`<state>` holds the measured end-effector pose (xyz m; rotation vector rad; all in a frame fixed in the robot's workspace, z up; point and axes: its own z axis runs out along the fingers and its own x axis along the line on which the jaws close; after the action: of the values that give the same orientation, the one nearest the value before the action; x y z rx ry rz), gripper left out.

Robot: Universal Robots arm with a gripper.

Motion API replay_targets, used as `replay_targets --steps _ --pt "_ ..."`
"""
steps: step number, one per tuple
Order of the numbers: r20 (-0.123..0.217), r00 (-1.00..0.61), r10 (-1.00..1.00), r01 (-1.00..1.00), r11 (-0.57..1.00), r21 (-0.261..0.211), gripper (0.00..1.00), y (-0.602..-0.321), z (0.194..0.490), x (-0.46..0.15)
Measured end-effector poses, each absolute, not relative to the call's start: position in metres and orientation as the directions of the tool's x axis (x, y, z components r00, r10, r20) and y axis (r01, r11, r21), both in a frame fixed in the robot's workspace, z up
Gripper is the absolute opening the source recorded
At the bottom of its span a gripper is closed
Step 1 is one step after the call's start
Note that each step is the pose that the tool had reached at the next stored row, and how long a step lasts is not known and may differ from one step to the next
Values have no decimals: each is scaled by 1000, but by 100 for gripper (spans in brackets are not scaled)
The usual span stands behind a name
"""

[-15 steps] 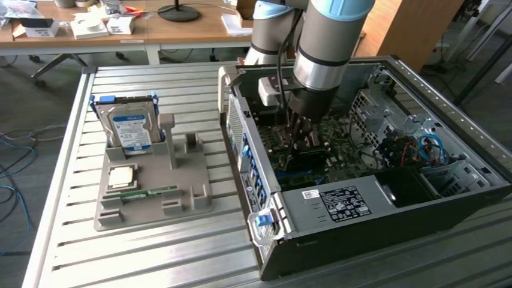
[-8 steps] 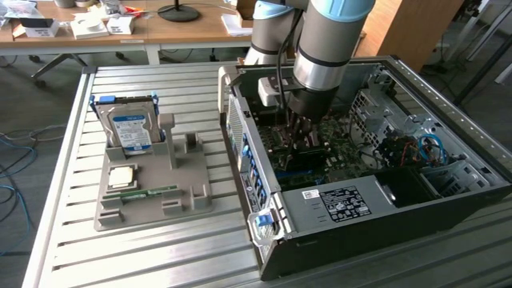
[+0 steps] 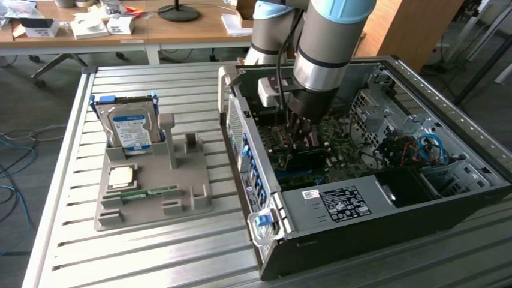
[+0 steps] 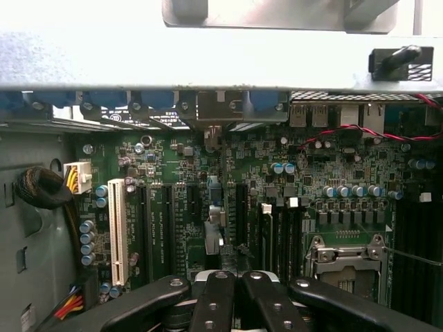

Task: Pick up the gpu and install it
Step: 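Press down on the gpu until it lock into place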

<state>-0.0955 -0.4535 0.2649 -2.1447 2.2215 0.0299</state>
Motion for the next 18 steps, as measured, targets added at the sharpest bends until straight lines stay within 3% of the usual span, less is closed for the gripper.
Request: replay_targets --steps 18 --pt "-55 -34 -998 -999 36 -22 11 -454 273 -95"
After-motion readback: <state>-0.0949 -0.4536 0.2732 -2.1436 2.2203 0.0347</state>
